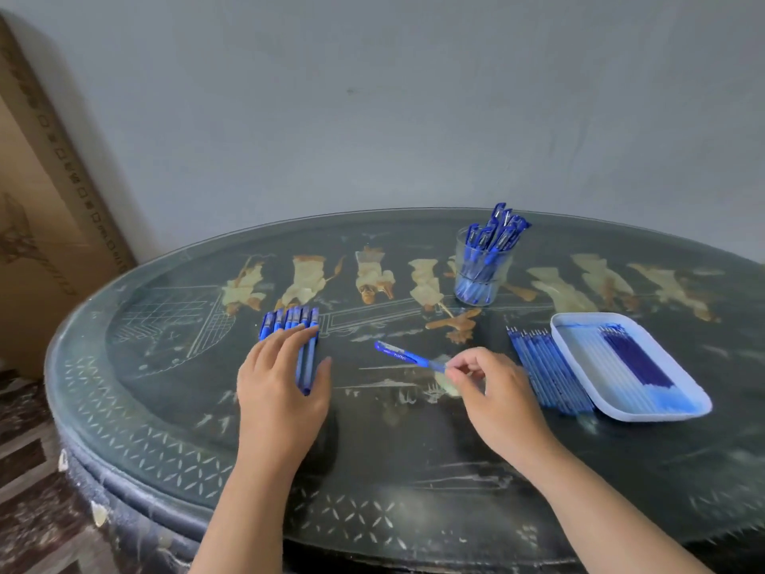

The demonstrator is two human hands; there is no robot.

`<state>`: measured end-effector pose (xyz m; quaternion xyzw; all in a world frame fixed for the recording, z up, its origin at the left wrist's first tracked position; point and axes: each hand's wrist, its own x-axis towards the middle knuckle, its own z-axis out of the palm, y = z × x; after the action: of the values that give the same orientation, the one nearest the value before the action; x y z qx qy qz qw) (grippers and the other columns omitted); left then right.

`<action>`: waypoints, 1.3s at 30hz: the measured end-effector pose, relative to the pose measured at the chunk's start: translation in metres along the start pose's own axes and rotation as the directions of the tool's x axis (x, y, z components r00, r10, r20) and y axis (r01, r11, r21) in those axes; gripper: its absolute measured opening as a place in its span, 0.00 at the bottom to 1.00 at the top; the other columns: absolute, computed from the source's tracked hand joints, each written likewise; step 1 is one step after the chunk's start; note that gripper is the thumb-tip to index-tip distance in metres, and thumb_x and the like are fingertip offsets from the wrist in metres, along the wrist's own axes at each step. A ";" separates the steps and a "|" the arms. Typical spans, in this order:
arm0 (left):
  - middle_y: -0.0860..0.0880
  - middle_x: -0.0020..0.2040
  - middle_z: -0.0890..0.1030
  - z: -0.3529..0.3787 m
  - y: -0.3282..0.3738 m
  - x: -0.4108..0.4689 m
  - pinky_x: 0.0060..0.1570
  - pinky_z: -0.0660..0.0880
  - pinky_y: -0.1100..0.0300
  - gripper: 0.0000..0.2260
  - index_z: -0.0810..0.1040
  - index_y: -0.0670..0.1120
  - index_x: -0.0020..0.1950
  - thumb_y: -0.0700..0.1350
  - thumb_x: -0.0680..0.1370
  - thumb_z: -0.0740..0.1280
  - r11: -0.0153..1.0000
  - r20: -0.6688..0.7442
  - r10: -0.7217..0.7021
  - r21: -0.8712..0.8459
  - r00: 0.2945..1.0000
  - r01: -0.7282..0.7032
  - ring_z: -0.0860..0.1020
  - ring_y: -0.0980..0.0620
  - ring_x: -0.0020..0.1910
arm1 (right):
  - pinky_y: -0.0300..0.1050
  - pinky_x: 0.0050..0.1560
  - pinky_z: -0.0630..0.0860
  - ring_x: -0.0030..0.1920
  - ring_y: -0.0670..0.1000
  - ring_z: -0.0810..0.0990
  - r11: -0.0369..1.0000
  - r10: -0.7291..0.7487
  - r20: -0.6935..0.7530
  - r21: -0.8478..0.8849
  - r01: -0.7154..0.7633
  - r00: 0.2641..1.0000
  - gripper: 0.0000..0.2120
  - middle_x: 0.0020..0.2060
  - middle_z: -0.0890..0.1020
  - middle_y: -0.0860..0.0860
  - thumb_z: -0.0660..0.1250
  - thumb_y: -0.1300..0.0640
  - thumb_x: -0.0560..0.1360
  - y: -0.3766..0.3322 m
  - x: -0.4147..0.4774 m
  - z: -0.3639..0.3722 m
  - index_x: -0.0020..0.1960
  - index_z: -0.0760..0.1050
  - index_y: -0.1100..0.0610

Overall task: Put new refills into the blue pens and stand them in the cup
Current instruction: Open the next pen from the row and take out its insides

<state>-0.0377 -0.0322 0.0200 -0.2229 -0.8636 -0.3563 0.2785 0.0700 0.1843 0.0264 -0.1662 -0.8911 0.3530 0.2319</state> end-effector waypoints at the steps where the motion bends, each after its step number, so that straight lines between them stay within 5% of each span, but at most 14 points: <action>1: 0.48 0.59 0.81 0.005 0.010 -0.001 0.62 0.73 0.47 0.17 0.80 0.45 0.61 0.45 0.73 0.72 0.996 0.040 0.075 -0.045 0.996 -0.073 0.78 0.44 0.59 | 0.45 0.50 0.74 0.46 0.44 0.77 0.999 -0.026 -0.014 -0.021 0.025 1.000 0.04 0.40 0.80 0.41 0.69 0.59 0.76 0.006 -0.002 -0.004 0.45 0.79 0.50; 6: 0.53 0.60 0.79 0.028 0.054 -0.012 0.61 0.73 0.63 0.19 0.79 0.49 0.63 0.40 0.73 0.74 0.956 0.290 0.238 -0.240 0.927 -0.171 0.77 0.55 0.58 | 0.46 0.51 0.75 0.48 0.45 0.76 0.996 -0.090 0.017 -0.026 0.091 0.996 0.06 0.44 0.79 0.44 0.67 0.61 0.78 0.025 -0.007 -0.011 0.49 0.76 0.51; 10: 0.54 0.51 0.82 0.038 0.064 -0.015 0.52 0.73 0.70 0.11 0.83 0.47 0.55 0.35 0.75 0.71 0.951 0.327 0.189 -0.295 0.926 -0.090 0.78 0.59 0.48 | 0.46 0.53 0.73 0.49 0.43 0.76 0.993 -0.120 0.013 0.001 0.120 0.993 0.06 0.44 0.76 0.39 0.69 0.58 0.77 0.031 -0.011 -0.011 0.52 0.75 0.50; 14: 0.54 0.50 0.84 0.042 0.068 -0.016 0.52 0.71 0.75 0.10 0.84 0.46 0.54 0.37 0.75 0.72 0.949 0.334 0.193 -0.303 0.923 -0.089 0.78 0.60 0.49 | 0.47 0.48 0.65 0.44 0.47 0.77 0.909 -0.297 -0.016 -0.312 0.278 0.955 0.15 0.42 0.80 0.41 0.63 0.42 0.75 0.030 -0.008 -0.006 0.59 0.77 0.45; 21: 0.61 0.41 0.80 0.043 0.070 -0.017 0.46 0.74 0.66 0.03 0.81 0.49 0.48 0.42 0.76 0.72 0.952 0.406 0.057 -0.297 0.912 0.073 0.78 0.59 0.44 | 0.45 0.44 0.58 0.40 0.51 0.77 0.887 -0.380 -0.065 -0.308 0.343 0.923 0.14 0.37 0.78 0.44 0.58 0.47 0.78 0.037 -0.003 0.002 0.49 0.82 0.47; 26: 0.58 0.37 0.80 0.043 0.073 -0.016 0.42 0.69 0.72 0.01 0.80 0.46 0.46 0.40 0.77 0.70 0.950 0.374 0.061 -0.306 0.926 0.061 0.76 0.59 0.44 | 0.45 0.44 0.59 0.40 0.51 0.76 0.882 -0.391 -0.072 -0.315 0.351 0.918 0.13 0.38 0.78 0.44 0.58 0.50 0.78 0.034 -0.004 0.003 0.48 0.81 0.49; 39: 0.52 0.34 0.81 0.039 0.077 -0.016 0.41 0.72 0.65 0.05 0.80 0.44 0.44 0.41 0.79 0.67 0.934 0.389 0.024 -0.336 0.921 0.118 0.78 0.53 0.40 | 0.46 0.46 0.60 0.39 0.52 0.75 0.789 -0.518 -0.154 -0.464 0.401 0.841 0.12 0.38 0.78 0.47 0.59 0.53 0.78 0.025 -0.011 0.000 0.46 0.81 0.53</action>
<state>0.0063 0.0435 0.0246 -0.3138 -0.8285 -0.4611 0.0493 0.0822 0.1965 0.0051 -0.0344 -0.9175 0.0616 0.3913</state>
